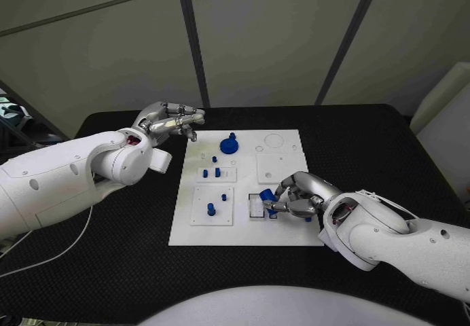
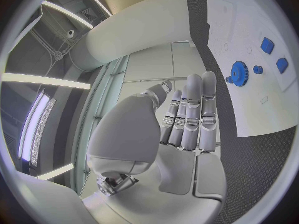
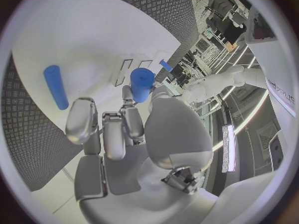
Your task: Assemble the parts on the task board
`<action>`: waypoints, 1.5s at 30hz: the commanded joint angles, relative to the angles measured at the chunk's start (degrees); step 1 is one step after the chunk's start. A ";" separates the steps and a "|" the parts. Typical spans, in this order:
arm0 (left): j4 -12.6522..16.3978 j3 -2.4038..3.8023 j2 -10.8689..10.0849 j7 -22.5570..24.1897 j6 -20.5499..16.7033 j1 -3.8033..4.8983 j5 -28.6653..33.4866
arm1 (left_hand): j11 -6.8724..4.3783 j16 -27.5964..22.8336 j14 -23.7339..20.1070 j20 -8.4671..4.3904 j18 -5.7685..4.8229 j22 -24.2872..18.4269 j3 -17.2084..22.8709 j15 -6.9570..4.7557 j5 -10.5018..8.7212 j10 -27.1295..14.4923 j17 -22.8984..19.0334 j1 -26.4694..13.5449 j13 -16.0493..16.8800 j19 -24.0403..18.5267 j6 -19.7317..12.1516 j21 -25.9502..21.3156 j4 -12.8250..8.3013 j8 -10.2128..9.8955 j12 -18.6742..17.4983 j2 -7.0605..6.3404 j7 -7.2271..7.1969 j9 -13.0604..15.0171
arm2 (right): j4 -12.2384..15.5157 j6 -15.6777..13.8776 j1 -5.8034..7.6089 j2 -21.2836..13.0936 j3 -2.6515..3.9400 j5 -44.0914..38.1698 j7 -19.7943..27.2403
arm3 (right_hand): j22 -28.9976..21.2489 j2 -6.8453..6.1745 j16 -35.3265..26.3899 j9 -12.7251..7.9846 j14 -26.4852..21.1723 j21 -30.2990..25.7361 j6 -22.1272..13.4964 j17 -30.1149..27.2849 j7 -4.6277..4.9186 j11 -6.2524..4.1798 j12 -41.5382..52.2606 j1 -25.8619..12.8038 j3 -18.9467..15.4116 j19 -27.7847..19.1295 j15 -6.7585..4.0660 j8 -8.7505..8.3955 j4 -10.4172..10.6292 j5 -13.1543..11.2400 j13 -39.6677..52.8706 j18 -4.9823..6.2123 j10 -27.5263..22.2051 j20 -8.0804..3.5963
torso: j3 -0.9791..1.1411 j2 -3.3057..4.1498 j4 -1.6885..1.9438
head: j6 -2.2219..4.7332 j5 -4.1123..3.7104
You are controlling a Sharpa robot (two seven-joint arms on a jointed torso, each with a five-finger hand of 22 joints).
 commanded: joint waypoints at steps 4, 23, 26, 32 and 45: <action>0.19 0.04 0.05 -0.02 0.59 0.08 0.18 | 0.04 -0.28 -0.50 0.27 -1.02 -0.07 -0.24 0.04 -0.11 -0.49 -0.06 -0.41 -0.04 0.23 -0.43 -0.18 -0.04 0.40 0.32 0.24 0.13 -0.03 | -1.08 3.14 0.12 1.84 0.05 1.15 -0.88 | -0.32 0.70 -0.02 0.88 4.60 -0.09 2.32 7.51 -1.36 -0.39 -1.05 -1.69 -1.06 -0.05 -0.56 -0.01 -0.03 -1.07 -0.75 -0.59 -0.62 -0.08 | 0.04 0.04 -0.05 | -0.05 0.40; 0.22 0.04 0.29 0.01 0.63 0.08 0.18 | 0.03 -0.27 -0.51 0.27 -1.01 -0.11 -0.21 0.02 -0.09 -0.54 -0.07 -0.30 -0.04 0.25 -0.46 -0.22 -0.11 0.42 0.36 0.28 0.12 -0.03 | -2.89 3.73 0.18 3.91 0.07 -0.30 -3.71 | -1.07 0.43 -0.51 2.57 4.47 -0.89 3.06 6.89 -1.55 -0.50 -2.68 -9.20 -6.59 -0.71 -0.71 -0.32 0.01 -22.74 -1.35 -0.42 -0.83 -0.27 | 0.07 -0.02 -0.10 | -0.01 0.73; 0.20 0.05 0.30 0.01 0.63 0.09 0.18 | 0.03 -0.27 -0.52 0.27 -1.01 -0.13 -0.23 0.02 -0.09 -0.56 -0.08 -0.30 -0.03 0.26 -0.47 -0.24 -0.11 0.44 0.39 0.28 0.12 -0.03 | -3.07 3.59 0.19 4.10 0.07 -0.33 -3.01 | -2.08 -2.01 -0.80 2.56 4.35 -1.73 1.86 6.42 -1.10 -0.15 -4.92 -14.23 -6.51 -1.38 -0.45 -1.09 0.09 -27.52 -3.22 -0.21 -2.20 -0.11 | 0.07 0.00 -0.10 | 0.27 0.80; 0.13 0.05 0.37 0.01 0.64 0.09 0.18 | 0.03 -0.27 -0.52 0.27 -1.01 -0.13 -0.23 0.02 -0.09 -0.56 -0.08 -0.30 -0.03 0.26 -0.47 -0.24 -0.11 0.44 0.39 0.28 0.12 -0.03 | -3.24 3.24 0.21 4.27 0.07 -0.40 -2.28 | -2.94 -3.88 -0.98 2.62 4.28 -2.51 0.99 6.27 -0.65 0.26 -7.11 -18.25 -3.42 -1.95 -0.08 -1.83 0.15 -28.05 -4.97 -0.03 -3.59 0.23 | 0.09 0.02 -0.15 | 0.32 0.82; 0.00 0.05 0.43 -0.11 0.70 0.09 0.18 | 0.03 -0.27 -0.53 0.27 -1.01 -0.18 -0.19 0.01 -0.06 -0.61 -0.11 -0.22 -0.03 0.28 -0.50 -0.29 -0.15 0.47 0.44 0.36 0.12 -0.03 | -2.66 4.12 0.21 4.04 0.07 -0.45 -0.12 | -2.55 -2.02 -1.00 3.05 4.33 -2.30 1.79 6.40 -0.83 0.14 -6.02 -16.59 -1.46 -1.66 -0.10 -1.65 -0.04 -26.88 -3.91 -0.08 -2.69 0.34 | 0.13 -0.02 -0.19 | 0.54 0.71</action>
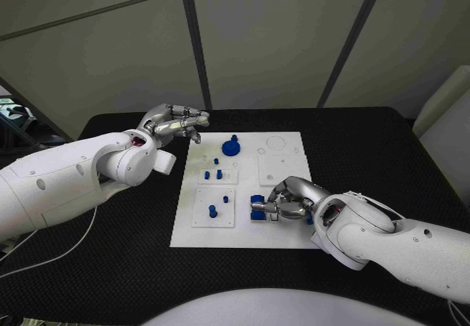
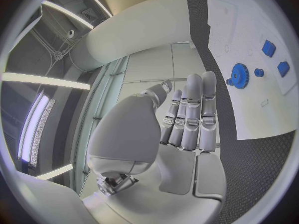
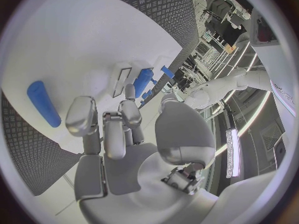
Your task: Assemble the parts on the task board
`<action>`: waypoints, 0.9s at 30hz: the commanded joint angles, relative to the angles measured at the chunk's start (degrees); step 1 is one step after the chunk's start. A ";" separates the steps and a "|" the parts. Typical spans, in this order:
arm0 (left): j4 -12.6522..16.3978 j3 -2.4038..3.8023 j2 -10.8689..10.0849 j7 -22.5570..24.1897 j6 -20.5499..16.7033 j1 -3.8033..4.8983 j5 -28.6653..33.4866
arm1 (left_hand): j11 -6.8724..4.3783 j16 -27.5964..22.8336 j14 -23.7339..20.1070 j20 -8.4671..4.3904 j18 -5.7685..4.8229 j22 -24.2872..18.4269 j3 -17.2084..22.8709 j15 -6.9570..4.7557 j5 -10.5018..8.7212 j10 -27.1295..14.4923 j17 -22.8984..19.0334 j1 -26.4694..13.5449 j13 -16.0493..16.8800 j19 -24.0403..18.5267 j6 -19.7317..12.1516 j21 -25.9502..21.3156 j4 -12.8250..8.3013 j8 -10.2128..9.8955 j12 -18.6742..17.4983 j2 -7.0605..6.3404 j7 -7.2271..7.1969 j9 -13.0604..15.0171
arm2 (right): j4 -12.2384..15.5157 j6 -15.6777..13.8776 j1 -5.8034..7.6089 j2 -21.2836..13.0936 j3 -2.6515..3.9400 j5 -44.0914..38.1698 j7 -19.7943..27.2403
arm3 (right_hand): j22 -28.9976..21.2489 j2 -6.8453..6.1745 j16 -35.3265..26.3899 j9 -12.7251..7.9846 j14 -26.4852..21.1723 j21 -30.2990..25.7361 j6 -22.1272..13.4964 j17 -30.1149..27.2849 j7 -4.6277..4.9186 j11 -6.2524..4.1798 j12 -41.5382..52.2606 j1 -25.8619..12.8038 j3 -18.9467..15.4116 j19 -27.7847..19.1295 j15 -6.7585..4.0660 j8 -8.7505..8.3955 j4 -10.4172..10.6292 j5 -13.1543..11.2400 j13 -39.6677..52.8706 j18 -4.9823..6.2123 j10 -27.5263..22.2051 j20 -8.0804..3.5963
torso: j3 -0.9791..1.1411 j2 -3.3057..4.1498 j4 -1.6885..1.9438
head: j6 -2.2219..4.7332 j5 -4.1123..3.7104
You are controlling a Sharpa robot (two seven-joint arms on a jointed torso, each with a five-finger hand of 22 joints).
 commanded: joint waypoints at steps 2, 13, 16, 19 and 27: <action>0.01 0.04 0.08 0.12 0.62 0.09 0.17 | -0.17 -0.27 -0.54 0.27 -1.01 -0.07 -0.19 0.01 -0.06 -0.42 -0.08 -0.22 -0.03 0.28 -0.29 -0.30 -0.14 0.25 0.22 0.37 -0.09 -0.03 | 0.60 0.88 0.09 -0.35 0.03 -0.82 1.94 | 0.23 0.91 -0.33 0.24 4.37 0.03 0.70 6.46 -0.29 -0.14 0.58 1.55 0.58 0.02 0.22 -0.07 -0.29 1.73 0.48 -0.10 0.83 0.00 | 0.03 -0.02 -0.03 | -0.01 0.00; -0.17 0.04 0.27 0.13 0.72 0.08 0.17 | -0.16 -0.27 -0.54 0.27 -1.01 -0.07 -0.19 0.01 -0.06 -0.42 -0.08 -0.22 -0.03 0.29 -0.29 -0.31 -0.14 0.25 0.23 0.37 -0.09 -0.03 | 1.16 1.26 0.09 -0.89 0.02 -4.89 1.76 | 1.91 2.53 0.21 1.46 4.64 1.20 2.53 7.72 -1.28 -1.07 2.65 16.73 3.01 1.11 -0.54 1.32 -5.71 7.41 2.52 -0.45 2.44 -0.67 | 0.00 -0.01 0.04 | 0.11 -0.33; -0.19 0.04 0.31 0.11 0.75 0.08 0.17 | -0.16 -0.27 -0.54 0.27 -1.01 -0.07 -0.19 0.01 -0.06 -0.42 -0.08 -0.22 -0.03 0.29 -0.29 -0.31 -0.14 0.25 0.23 0.37 -0.09 -0.03 | 1.01 1.24 0.09 -0.81 0.02 -6.05 0.94 | 2.25 3.05 0.34 1.65 4.70 1.45 2.74 7.98 -1.50 -1.26 2.96 18.14 3.13 1.33 -0.69 1.53 -6.22 8.48 2.84 -0.52 2.71 -0.80 | 0.00 -0.02 0.09 | 0.13 -0.32; -0.19 0.04 0.28 0.09 0.71 0.08 0.17 | -0.16 -0.27 -0.54 0.27 -1.01 -0.07 -0.19 0.01 -0.06 -0.42 -0.08 -0.22 -0.03 0.29 -0.29 -0.31 -0.14 0.25 0.23 0.37 -0.09 -0.03 | 0.87 1.02 0.09 -0.66 0.02 -6.89 0.05 | 2.34 3.50 0.42 1.83 4.74 1.52 2.92 8.17 -1.73 -1.47 3.22 19.79 3.47 1.38 -0.86 1.75 -6.95 7.81 3.12 -0.53 2.93 -0.94 | -0.02 0.00 0.13 | 0.12 -0.34; -0.20 0.04 0.23 0.07 0.68 0.08 0.17 | -0.16 -0.27 -0.54 0.27 -1.01 -0.07 -0.19 0.01 -0.06 -0.42 -0.08 -0.22 -0.03 0.29 -0.29 -0.31 -0.14 0.25 0.23 0.37 -0.09 -0.03 | 1.03 0.07 0.09 -0.90 0.02 -7.38 -0.17 | 2.50 4.81 0.43 2.05 4.75 1.60 3.02 8.24 -1.87 -1.62 3.31 20.74 4.03 1.47 -1.03 1.96 -6.81 6.84 3.30 -0.58 3.12 -1.18 | 0.05 0.01 0.00 | 0.26 -0.24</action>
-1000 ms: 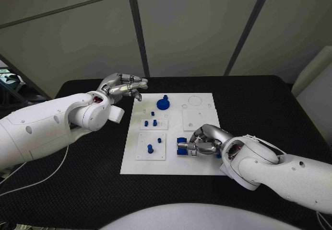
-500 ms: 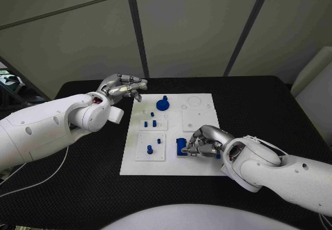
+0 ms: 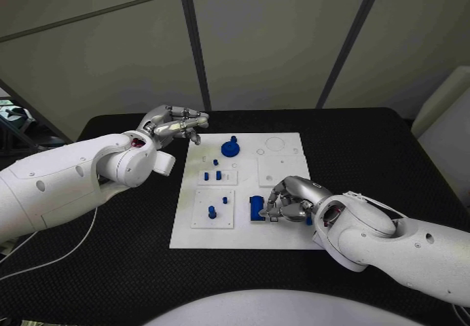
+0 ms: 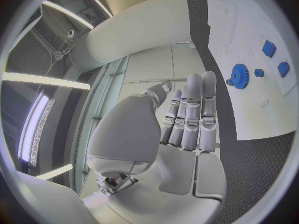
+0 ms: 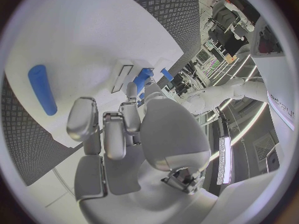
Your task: Assemble the parts on the task board
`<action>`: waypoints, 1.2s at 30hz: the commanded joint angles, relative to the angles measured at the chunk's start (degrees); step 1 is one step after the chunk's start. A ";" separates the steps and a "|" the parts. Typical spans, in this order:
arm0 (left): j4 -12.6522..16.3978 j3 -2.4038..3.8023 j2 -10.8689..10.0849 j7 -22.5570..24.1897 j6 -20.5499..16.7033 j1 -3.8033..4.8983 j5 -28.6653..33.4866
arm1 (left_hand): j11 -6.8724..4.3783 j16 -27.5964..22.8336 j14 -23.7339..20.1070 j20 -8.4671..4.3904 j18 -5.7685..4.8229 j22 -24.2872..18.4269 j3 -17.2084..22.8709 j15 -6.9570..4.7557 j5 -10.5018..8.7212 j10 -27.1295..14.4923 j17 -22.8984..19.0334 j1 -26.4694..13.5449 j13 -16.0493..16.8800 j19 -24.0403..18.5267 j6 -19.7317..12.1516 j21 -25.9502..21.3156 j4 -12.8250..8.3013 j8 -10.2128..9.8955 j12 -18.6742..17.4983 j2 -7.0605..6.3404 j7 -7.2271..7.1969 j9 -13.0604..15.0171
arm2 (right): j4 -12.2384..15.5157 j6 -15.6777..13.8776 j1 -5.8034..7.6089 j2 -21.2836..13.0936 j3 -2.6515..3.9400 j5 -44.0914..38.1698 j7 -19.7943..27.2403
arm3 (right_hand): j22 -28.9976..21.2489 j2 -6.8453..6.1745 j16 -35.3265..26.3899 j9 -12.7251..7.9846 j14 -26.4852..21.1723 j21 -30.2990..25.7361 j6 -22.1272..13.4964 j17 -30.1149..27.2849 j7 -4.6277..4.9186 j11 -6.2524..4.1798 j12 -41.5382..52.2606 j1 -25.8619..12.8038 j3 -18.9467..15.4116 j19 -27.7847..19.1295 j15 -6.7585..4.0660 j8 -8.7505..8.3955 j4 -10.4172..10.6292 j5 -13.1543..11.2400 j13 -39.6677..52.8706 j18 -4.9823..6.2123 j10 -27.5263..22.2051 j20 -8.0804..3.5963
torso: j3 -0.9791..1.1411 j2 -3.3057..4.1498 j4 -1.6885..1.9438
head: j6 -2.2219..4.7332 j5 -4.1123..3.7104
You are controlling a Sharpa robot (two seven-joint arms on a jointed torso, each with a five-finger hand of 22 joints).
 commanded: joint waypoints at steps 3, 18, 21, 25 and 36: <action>0.08 0.04 -0.15 0.12 0.54 0.08 0.17 | -0.16 -0.27 -0.54 0.27 -1.00 -0.08 -0.19 0.01 -0.06 -0.42 -0.10 -0.22 -0.03 0.29 -0.30 -0.31 -0.14 0.25 0.23 0.37 -0.08 -0.03 | 0.80 -0.36 0.09 -1.39 0.01 0.14 1.11 | -0.17 -0.11 0.12 0.16 4.69 0.06 -0.06 8.10 0.23 -0.01 -0.23 -1.75 -1.20 0.18 -0.09 0.34 1.84 0.84 -0.39 -0.55 0.33 0.00 | -0.01 0.02 -0.15 | 0.28 -0.01; 0.14 0.03 -0.58 0.13 0.29 0.00 0.17 | -0.16 -0.27 -0.54 0.27 -1.00 -0.08 -0.19 0.01 -0.06 -0.42 -0.10 -0.22 -0.03 0.29 -0.30 -0.31 -0.14 0.25 0.23 0.37 -0.08 -0.03 | 5.43 -1.91 1.29 -12.74 0.42 5.28 5.43 | -0.04 -0.76 0.42 -1.07 4.83 0.00 -2.25 8.78 1.48 0.97 0.13 -0.59 -3.91 0.02 0.69 -3.20 3.96 9.03 0.22 -0.55 0.37 0.65 | -0.08 -0.07 -0.18 | 0.31 -1.24; 0.24 0.03 -0.67 0.15 0.24 -0.01 0.17 | -0.16 -0.27 -0.54 0.27 -1.01 -0.11 -0.18 0.01 -0.05 -0.45 -0.11 -0.23 -0.03 0.30 -0.31 -0.34 -0.13 0.28 0.27 0.41 -0.08 -0.03 | 6.01 -0.83 1.47 -14.93 0.48 3.86 4.93 | 0.05 -0.55 0.51 -1.58 4.86 0.05 -1.97 8.97 1.62 1.09 0.26 0.91 -3.81 0.03 0.82 -4.40 3.70 11.48 0.41 -0.55 0.45 0.80 | -0.05 -0.03 -0.28 | 0.47 -1.65; 0.37 0.03 -0.80 0.18 0.19 -0.02 0.17 | -0.15 -0.27 -0.55 0.28 -1.01 -0.14 -0.18 0.02 -0.05 -0.47 -0.12 -0.23 -0.03 0.31 -0.32 -0.36 -0.12 0.30 0.31 0.46 -0.07 -0.02 | 6.08 0.57 1.54 -16.39 0.49 0.73 3.66 | 0.07 -0.80 0.49 -1.90 4.84 0.04 -1.53 8.94 1.70 1.16 0.20 1.14 -4.21 0.00 0.89 -5.18 4.01 11.80 0.40 -0.55 0.47 0.89 | 0.03 0.01 -0.53 | 0.59 -2.68; 0.48 0.03 -0.92 0.26 0.18 -0.15 0.17 | -0.16 -0.27 -0.55 0.28 -1.01 -0.15 -0.17 0.01 -0.05 -0.47 -0.13 -0.21 -0.02 0.32 -0.31 -0.37 -0.14 0.31 0.32 0.46 -0.08 -0.02 | 4.90 3.92 1.42 -16.26 0.47 -3.96 0.43 | -0.80 -2.05 -0.20 -2.33 4.56 -0.72 -0.37 7.75 1.88 1.36 -1.52 0.45 -6.23 -0.59 1.07 -6.73 5.61 9.43 -0.94 -0.34 -0.31 1.10 | 0.01 -0.09 -0.71 | 0.54 -3.38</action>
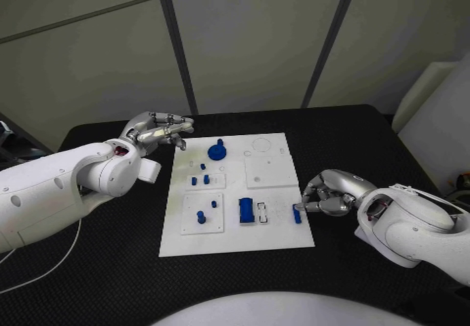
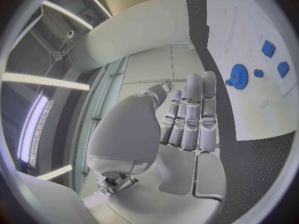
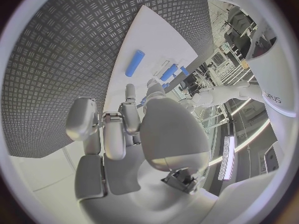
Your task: Assemble the parts on the task board
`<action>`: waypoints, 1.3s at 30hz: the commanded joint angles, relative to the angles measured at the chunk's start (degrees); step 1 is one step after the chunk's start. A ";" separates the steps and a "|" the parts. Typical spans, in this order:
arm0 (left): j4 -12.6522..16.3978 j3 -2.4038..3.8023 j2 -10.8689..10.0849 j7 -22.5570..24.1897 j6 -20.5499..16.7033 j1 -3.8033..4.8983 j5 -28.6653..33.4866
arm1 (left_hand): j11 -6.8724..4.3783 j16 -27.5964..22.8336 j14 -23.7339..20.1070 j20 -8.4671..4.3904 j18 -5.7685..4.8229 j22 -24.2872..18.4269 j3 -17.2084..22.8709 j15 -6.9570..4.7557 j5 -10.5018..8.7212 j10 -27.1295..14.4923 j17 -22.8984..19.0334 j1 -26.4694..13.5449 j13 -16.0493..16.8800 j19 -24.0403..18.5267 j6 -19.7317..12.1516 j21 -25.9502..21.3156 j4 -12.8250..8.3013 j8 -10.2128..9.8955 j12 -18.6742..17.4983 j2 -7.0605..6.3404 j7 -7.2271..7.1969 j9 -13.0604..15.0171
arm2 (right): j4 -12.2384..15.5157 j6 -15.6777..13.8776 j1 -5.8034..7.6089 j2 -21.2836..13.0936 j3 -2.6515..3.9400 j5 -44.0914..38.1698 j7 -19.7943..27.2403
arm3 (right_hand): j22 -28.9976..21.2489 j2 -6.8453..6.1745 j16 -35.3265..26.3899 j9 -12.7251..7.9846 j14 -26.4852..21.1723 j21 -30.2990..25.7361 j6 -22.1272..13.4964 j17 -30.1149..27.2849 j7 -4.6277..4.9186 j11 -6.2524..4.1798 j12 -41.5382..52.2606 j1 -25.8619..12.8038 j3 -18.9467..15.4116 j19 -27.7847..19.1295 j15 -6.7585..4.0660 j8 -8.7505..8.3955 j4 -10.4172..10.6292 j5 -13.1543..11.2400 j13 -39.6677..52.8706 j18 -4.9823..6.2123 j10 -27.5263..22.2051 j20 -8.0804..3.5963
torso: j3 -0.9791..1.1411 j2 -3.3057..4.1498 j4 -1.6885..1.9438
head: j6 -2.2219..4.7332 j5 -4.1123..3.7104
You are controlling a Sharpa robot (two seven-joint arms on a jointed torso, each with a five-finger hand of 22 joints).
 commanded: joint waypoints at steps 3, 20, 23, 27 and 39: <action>0.22 0.04 -0.19 0.35 0.21 0.05 0.17 | 0.04 -0.27 -0.55 0.28 -1.01 -0.06 -0.17 0.01 -0.05 -0.27 -0.09 -0.21 -0.02 0.32 -0.32 -0.37 -0.13 0.31 0.32 0.46 -0.08 -0.02 | -0.81 3.75 -0.26 1.02 0.00 -4.36 -2.76 | -1.11 -1.52 -0.84 -0.08 4.21 -1.06 0.61 7.01 0.13 0.11 -1.33 -0.33 -1.00 -0.72 0.47 -0.59 0.36 -1.30 -1.74 -0.16 -0.84 0.26 | 0.02 0.02 0.00 | 0.20 -0.08; 0.20 0.04 -0.28 0.38 0.42 -0.09 0.17 | 0.04 -0.27 -0.55 0.28 -1.01 -0.06 -0.17 0.01 -0.05 -0.27 -0.09 -0.21 -0.02 0.32 -0.32 -0.37 -0.13 0.31 0.32 0.46 -0.08 -0.02 | -3.27 5.76 -1.27 4.57 -0.02 -7.59 -4.29 | -1.68 -1.73 -1.12 0.04 4.11 -1.57 0.92 6.59 0.10 0.12 -1.73 -0.12 -1.37 -1.07 0.50 -0.70 0.61 -1.87 -2.01 -0.04 -1.05 0.30 | -0.01 -0.01 0.10 | -0.19 0.08; 0.23 0.04 -0.33 0.34 0.45 -0.12 0.17 | 0.04 -0.27 -0.55 0.28 -1.01 -0.06 -0.17 0.01 -0.05 -0.27 -0.09 -0.21 -0.02 0.32 -0.32 -0.37 -0.13 0.31 0.32 0.46 -0.08 -0.02 | -3.54 6.85 -1.38 4.94 -0.02 -8.26 -4.59 | -1.69 -1.65 -1.15 0.11 4.10 -1.60 1.08 6.57 0.05 0.08 -1.76 0.14 -1.35 -1.08 0.48 -0.66 0.57 -1.92 -2.02 -0.04 -1.07 0.30 | -0.04 0.04 0.06 | -0.26 0.16; 0.23 0.04 -0.34 0.31 0.48 -0.15 0.17 | 0.04 -0.27 -0.55 0.28 -1.01 -0.06 -0.17 0.01 -0.05 -0.27 -0.09 -0.21 -0.02 0.32 -0.32 -0.37 -0.13 0.31 0.32 0.46 -0.08 -0.02 | -3.89 8.98 -1.47 5.36 -0.03 -9.16 -4.85 | -1.87 -1.54 -1.24 0.23 4.08 -1.79 1.21 6.46 -0.01 0.01 -2.05 1.05 -1.26 -1.17 0.41 -0.70 0.28 -1.73 -2.21 0.00 -1.24 0.27 | -0.06 -0.05 0.03 | -0.36 0.20; 0.19 0.04 -0.34 0.24 0.55 -0.20 0.17 | 0.04 -0.27 -0.55 0.28 -1.01 -0.06 -0.17 0.01 -0.05 -0.27 -0.09 -0.21 -0.02 0.32 -0.32 -0.37 -0.13 0.31 0.32 0.46 -0.08 -0.02 | -4.57 12.12 -1.86 6.71 -0.05 -14.24 -5.15 | -2.14 -1.45 -1.43 0.53 4.06 -2.12 1.40 6.27 -0.11 -0.10 -2.35 3.90 -0.95 -1.29 0.32 -0.90 -1.04 -1.20 -2.33 0.05 -1.46 0.19 | -0.09 -0.05 0.07 | -0.37 0.13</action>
